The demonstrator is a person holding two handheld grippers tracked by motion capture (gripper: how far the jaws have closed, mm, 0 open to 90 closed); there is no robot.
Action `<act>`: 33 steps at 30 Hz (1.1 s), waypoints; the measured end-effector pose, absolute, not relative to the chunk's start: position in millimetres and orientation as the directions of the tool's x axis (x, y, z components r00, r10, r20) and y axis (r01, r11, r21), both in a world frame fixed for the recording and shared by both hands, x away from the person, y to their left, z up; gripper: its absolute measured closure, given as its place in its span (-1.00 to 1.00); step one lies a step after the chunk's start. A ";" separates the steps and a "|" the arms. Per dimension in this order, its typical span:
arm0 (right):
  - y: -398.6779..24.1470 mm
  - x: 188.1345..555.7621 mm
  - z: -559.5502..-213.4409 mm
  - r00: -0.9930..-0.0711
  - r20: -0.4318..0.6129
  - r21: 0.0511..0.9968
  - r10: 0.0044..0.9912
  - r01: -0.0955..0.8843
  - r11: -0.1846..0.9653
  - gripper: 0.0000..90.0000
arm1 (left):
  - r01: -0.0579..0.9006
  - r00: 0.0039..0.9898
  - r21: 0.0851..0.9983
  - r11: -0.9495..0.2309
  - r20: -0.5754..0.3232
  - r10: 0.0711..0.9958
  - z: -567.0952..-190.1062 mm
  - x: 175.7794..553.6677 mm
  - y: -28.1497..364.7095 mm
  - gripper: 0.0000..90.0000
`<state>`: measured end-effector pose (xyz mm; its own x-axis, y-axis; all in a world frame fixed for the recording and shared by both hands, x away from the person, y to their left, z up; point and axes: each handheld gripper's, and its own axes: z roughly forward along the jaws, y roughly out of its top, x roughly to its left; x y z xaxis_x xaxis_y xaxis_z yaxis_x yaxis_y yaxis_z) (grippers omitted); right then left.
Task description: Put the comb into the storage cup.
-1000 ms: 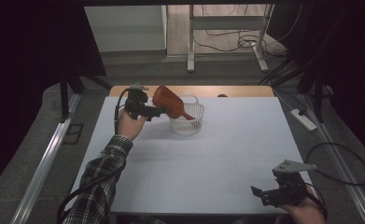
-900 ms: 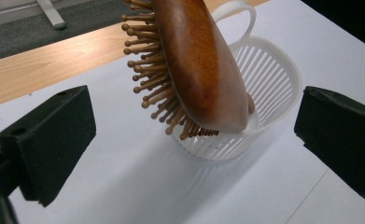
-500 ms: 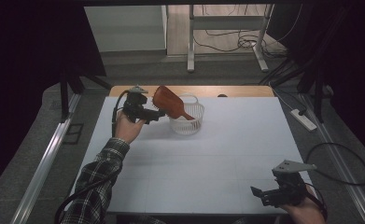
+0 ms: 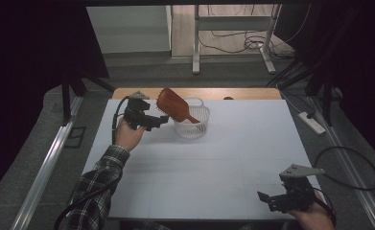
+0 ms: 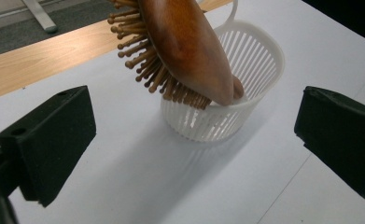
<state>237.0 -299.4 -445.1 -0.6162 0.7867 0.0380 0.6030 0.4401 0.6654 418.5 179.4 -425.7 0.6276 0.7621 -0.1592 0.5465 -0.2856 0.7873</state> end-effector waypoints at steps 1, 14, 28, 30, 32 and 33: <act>-299.2 237.0 -445.2 -0.616 0.038 0.665 0.786 0.603 0.441 -1.00 | 0.543 0.632 0.788 -0.290 -0.156 0.759 -426.5 417.9 179.9 -1.00; -298.7 237.1 -445.4 -0.617 0.035 0.662 0.786 0.603 0.444 -1.00 | 0.517 0.671 0.790 -0.331 -0.134 0.729 -431.6 410.4 183.3 -1.00; -298.5 237.0 -445.5 -0.618 0.031 0.662 0.786 0.602 0.447 -1.00 | 0.523 0.669 0.800 -0.294 -0.171 0.723 -431.9 395.3 192.5 -1.00; -298.4 237.0 -445.5 -0.618 0.030 0.661 0.786 0.602 0.448 -1.00 | 0.525 0.666 0.800 -0.290 -0.175 0.725 -433.0 392.3 194.3 -1.00; -298.3 237.0 -445.5 -0.618 0.030 0.660 0.785 0.602 0.449 -1.00 | 0.526 0.665 0.803 -0.281 -0.181 0.725 -433.9 389.9 196.2 -1.00; -298.2 237.0 -445.5 -0.619 0.029 0.660 0.785 0.602 0.450 -1.00 | 0.528 0.662 0.802 -0.278 -0.184 0.727 -434.0 388.9 197.0 -1.00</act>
